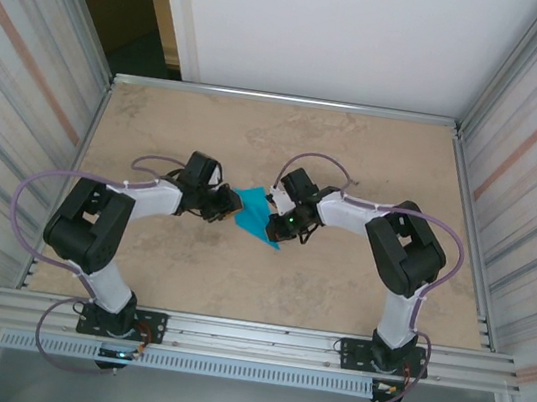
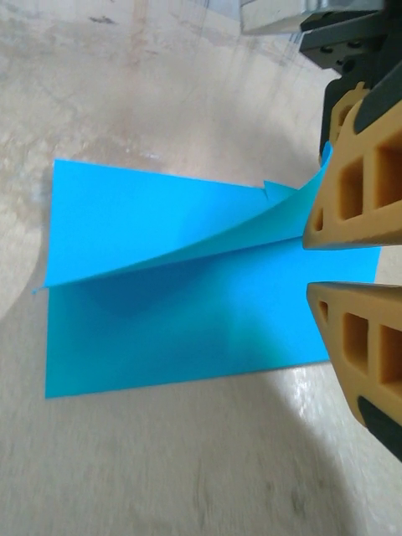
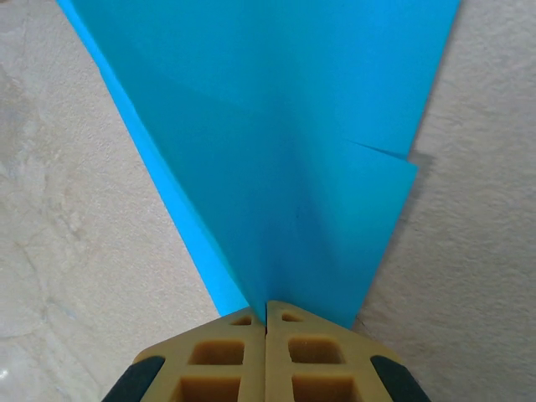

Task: Fold a paper plane with a square sheet of paper (pick it up from the middle)
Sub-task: Fourth fold the wing at the center of the table.

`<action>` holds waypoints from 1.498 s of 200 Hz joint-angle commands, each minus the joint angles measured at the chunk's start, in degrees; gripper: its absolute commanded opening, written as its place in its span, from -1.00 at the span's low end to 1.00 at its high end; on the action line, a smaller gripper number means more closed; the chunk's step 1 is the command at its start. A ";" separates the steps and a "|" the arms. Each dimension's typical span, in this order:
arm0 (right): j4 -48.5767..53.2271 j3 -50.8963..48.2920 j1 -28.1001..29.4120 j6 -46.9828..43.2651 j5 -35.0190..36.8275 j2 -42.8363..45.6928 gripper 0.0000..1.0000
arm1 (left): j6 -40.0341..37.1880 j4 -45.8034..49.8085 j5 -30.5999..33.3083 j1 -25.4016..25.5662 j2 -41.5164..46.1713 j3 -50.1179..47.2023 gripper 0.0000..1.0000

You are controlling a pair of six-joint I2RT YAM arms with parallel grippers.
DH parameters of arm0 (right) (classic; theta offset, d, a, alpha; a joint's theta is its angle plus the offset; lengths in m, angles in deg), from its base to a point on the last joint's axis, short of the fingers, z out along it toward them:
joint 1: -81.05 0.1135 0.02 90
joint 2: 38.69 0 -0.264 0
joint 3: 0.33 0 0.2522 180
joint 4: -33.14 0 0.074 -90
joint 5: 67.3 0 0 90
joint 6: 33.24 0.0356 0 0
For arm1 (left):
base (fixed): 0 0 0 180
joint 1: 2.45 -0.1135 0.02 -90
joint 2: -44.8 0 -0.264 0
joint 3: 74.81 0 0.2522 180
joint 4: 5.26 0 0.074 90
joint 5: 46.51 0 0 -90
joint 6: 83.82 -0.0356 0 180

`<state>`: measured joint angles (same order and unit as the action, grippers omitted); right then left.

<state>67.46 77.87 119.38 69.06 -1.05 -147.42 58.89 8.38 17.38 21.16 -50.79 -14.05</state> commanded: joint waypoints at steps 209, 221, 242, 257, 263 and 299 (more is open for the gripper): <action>-8.80 -5.91 -5.89 6.86 -13.27 -0.91 -0.86 | -6.68 -7.46 -4.95 4.74 -7.47 2.92 -0.27; -8.78 -5.93 -5.83 6.84 -13.21 -1.11 -0.86 | -6.76 -7.37 -4.84 4.73 -7.58 2.89 -0.26; -8.78 -5.99 -6.07 6.78 -13.01 -1.47 -0.86 | -6.98 -7.73 -4.75 4.75 -7.48 2.49 -0.24; -8.90 -6.06 -6.10 6.62 -12.91 -1.49 -0.86 | -7.10 -8.05 -4.66 4.73 -7.45 2.24 -0.23; -8.87 -6.17 -6.05 6.56 -12.91 -1.62 -0.86 | -7.17 -8.05 -4.78 4.77 -7.50 2.29 -0.22; -8.96 -6.26 -6.24 6.51 -12.90 -1.84 -0.86 | -7.24 -8.84 -5.02 4.77 -8.00 1.95 -0.17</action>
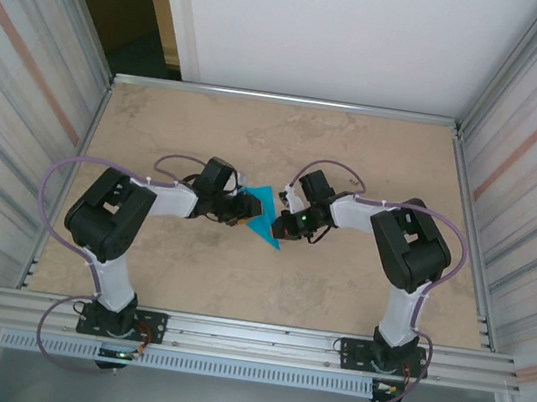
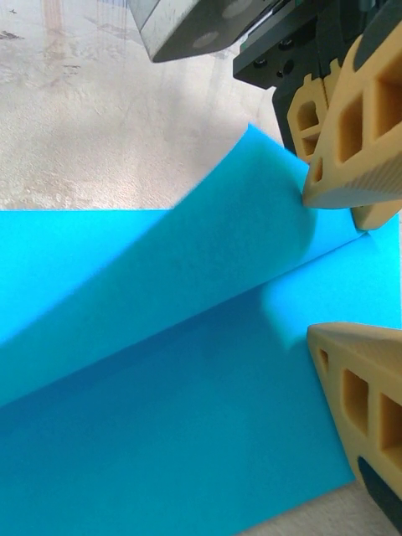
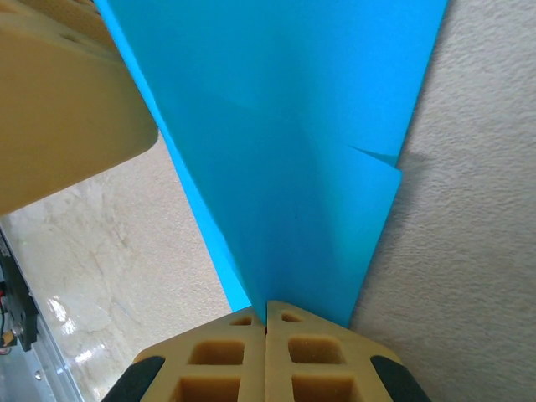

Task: Fold a paper plane with a square sheet of paper (pick it up from the middle)
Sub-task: Fourth fold the wing at the center of the table.

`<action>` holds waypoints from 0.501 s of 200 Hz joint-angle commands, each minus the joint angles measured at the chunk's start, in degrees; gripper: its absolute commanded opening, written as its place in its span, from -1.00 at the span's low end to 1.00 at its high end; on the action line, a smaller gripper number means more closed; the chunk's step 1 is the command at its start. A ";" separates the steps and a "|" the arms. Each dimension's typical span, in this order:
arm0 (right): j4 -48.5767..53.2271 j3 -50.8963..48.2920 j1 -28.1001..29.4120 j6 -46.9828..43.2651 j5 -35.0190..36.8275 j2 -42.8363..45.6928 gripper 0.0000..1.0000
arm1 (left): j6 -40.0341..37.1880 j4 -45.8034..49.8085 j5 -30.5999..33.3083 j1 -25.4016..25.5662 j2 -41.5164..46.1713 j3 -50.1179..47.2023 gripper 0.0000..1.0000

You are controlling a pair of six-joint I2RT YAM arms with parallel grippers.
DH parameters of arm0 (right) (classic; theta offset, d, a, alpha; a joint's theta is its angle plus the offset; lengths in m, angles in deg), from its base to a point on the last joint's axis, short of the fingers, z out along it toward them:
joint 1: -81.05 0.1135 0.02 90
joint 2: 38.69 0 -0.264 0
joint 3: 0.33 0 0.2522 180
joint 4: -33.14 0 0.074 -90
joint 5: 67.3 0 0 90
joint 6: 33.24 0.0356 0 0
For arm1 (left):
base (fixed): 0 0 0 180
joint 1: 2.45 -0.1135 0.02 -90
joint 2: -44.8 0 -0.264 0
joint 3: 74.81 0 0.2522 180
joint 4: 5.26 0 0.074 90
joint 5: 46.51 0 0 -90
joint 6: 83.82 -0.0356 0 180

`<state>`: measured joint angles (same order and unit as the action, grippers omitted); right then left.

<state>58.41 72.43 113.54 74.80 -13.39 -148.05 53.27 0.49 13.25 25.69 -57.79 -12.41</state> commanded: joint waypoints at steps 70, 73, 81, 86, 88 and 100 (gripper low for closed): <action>0.01 -1.06 -0.63 0.59 -0.86 -0.53 -0.79 | -1.38 4.85 1.20 0.33 -2.90 1.98 -0.10; 0.00 -1.05 -0.59 0.59 -0.98 -0.51 -0.78 | -1.44 5.59 1.37 0.29 -3.14 2.25 -0.10; -0.04 -1.07 -0.59 0.59 -1.08 -0.25 -0.77 | -1.48 7.76 2.05 0.29 -3.62 2.99 -0.09; -0.04 -1.05 -0.60 0.59 -1.08 -0.05 -0.76 | -1.50 9.29 2.59 0.27 -4.00 3.51 -0.08; -0.07 -1.05 -0.61 0.59 -1.15 0.07 -0.76 | -1.48 9.91 2.80 0.25 -4.15 3.70 -0.08; -0.32 -1.08 -0.67 0.63 -1.18 0.53 -0.74 | -1.68 13.01 3.66 0.35 -5.34 4.70 -0.08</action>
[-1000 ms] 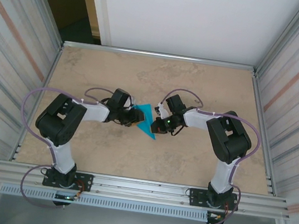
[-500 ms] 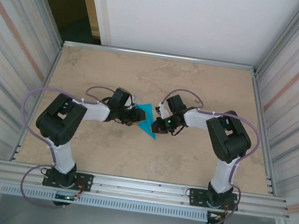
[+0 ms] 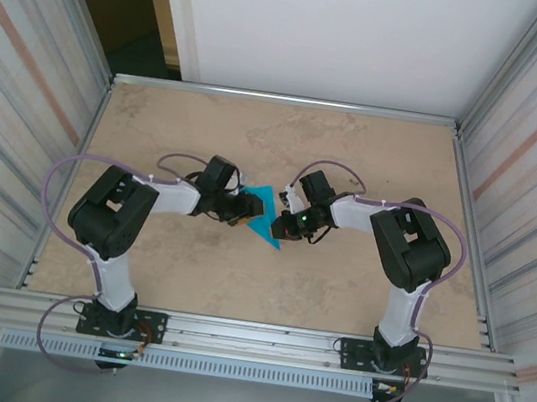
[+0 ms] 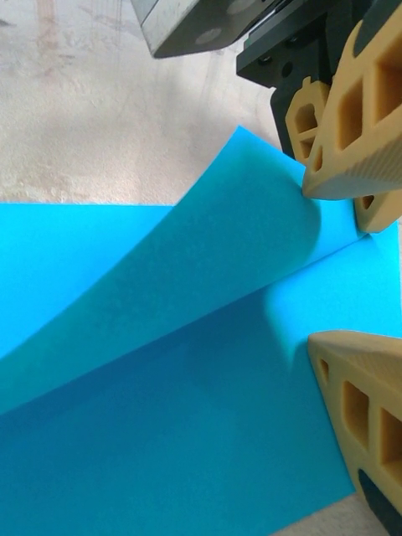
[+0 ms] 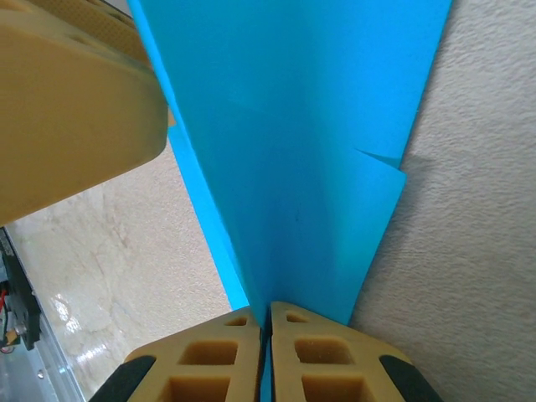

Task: Fold a paper plane with a square sheet of paper (pick it up from the middle)
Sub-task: Fourth fold the wing at the center of the table.

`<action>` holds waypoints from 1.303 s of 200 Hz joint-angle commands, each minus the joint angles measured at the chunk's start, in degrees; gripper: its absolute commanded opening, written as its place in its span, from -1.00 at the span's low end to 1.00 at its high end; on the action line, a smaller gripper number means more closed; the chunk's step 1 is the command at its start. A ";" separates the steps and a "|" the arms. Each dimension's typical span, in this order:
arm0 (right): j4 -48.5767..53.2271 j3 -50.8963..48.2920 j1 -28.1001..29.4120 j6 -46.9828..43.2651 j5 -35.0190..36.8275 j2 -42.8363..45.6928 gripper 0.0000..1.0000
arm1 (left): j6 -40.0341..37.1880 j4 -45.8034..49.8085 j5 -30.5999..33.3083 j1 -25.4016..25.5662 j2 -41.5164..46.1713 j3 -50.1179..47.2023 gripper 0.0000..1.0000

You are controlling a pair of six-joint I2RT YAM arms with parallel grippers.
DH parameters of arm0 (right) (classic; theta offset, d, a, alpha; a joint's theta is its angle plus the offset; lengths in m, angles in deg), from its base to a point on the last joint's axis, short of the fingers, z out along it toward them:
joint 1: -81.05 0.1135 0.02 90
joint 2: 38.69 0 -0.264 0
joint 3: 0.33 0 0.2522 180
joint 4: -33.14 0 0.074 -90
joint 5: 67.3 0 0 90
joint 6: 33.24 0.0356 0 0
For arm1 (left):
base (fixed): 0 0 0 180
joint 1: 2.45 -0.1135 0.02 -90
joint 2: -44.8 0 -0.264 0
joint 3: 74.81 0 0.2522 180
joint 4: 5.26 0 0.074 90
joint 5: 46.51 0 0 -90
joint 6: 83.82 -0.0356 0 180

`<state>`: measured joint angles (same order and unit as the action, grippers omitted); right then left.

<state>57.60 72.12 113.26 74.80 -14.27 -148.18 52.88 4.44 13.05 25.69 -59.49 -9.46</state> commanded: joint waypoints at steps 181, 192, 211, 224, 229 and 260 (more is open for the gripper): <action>-12.47 -10.98 2.17 10.48 15.32 12.58 -0.34 | -0.49 36.92 12.42 1.71 -19.12 14.77 0.21; -12.88 -10.97 2.79 10.75 15.72 12.27 -0.34 | 0.02 36.72 12.20 1.66 -19.47 14.82 0.22; -14.16 -11.23 3.60 11.14 16.52 11.81 -0.35 | 0.55 36.97 12.14 1.69 -19.95 15.15 0.23; -14.61 -11.32 3.99 11.00 17.00 11.48 -0.35 | 0.76 37.27 11.78 1.65 -20.46 15.49 0.24; -14.59 -11.25 4.12 10.90 17.15 11.29 -0.35 | 0.86 37.36 11.60 1.54 -20.73 15.59 0.24; -14.96 -11.10 4.43 9.90 17.27 10.49 -0.39 | 1.37 37.42 10.00 1.16 -21.91 15.90 0.25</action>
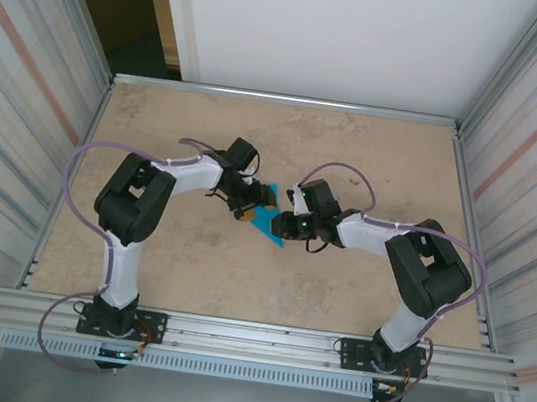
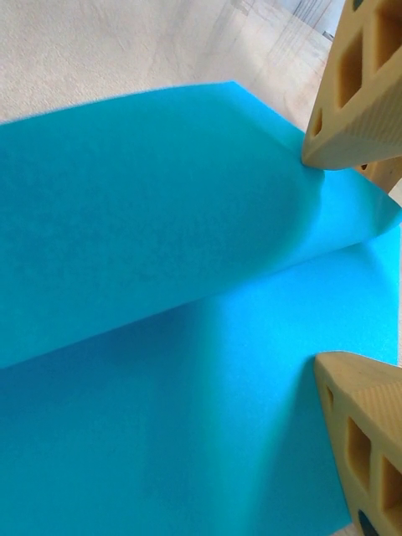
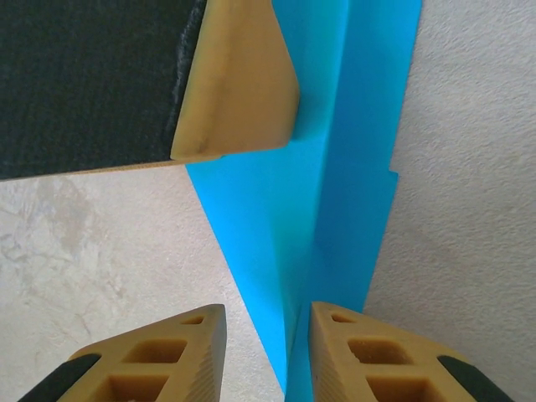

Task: Fold a paper plane with a square sheet of paper (pick it up from the middle)
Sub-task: Fourth fold the wing at the center of the table.

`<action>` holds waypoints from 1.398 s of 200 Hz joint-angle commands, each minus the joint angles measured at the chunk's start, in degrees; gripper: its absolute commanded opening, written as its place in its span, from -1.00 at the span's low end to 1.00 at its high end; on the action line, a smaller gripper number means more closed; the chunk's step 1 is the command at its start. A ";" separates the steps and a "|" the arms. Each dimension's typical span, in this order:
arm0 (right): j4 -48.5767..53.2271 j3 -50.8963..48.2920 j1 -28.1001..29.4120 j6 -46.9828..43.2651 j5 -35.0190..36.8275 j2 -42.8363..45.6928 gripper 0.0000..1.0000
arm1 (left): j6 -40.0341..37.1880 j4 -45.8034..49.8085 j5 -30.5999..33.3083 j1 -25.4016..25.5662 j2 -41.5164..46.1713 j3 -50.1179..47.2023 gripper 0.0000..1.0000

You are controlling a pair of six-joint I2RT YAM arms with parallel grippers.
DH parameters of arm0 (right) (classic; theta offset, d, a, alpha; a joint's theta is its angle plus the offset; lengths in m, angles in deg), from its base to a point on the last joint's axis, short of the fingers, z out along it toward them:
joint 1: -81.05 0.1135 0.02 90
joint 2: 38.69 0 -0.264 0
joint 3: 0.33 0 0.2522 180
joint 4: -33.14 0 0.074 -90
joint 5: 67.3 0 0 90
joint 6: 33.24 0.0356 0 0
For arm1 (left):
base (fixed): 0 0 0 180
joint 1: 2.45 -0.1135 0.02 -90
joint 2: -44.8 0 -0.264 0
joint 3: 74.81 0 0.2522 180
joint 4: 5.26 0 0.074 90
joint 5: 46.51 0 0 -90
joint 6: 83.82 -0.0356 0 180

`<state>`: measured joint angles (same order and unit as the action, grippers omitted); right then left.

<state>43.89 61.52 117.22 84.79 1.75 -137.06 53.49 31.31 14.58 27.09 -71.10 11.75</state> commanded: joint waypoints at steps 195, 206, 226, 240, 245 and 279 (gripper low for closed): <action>-3.42 -0.81 -0.12 -1.83 1.04 -3.50 -0.67 | 1.33 9.47 6.19 -0.80 -11.85 -5.90 0.26; -3.72 -0.92 -0.27 -1.90 0.70 -3.50 -0.70 | 1.38 9.36 6.23 -0.81 -11.80 -5.98 0.26; -4.01 -1.19 -0.56 -1.85 -0.24 -3.68 -0.75 | 1.38 9.24 6.06 -0.89 -11.79 -6.17 0.26; -4.28 -1.40 -1.04 -1.84 -1.12 -3.76 -0.78 | 1.34 9.15 5.97 -0.89 -11.64 -6.26 0.26; -4.40 -1.48 -1.12 -1.77 -1.39 -3.84 -0.80 | 1.31 9.18 5.97 -0.89 -11.56 -6.26 0.26; -5.19 -1.84 -1.93 -1.76 -3.71 -3.98 -0.88 | 1.17 9.01 5.76 -0.94 -10.95 -6.26 0.26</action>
<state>39.35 60.45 115.97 84.18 0.22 -139.94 54.45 31.42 11.24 25.82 -71.95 12.12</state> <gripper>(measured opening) 0.071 0.627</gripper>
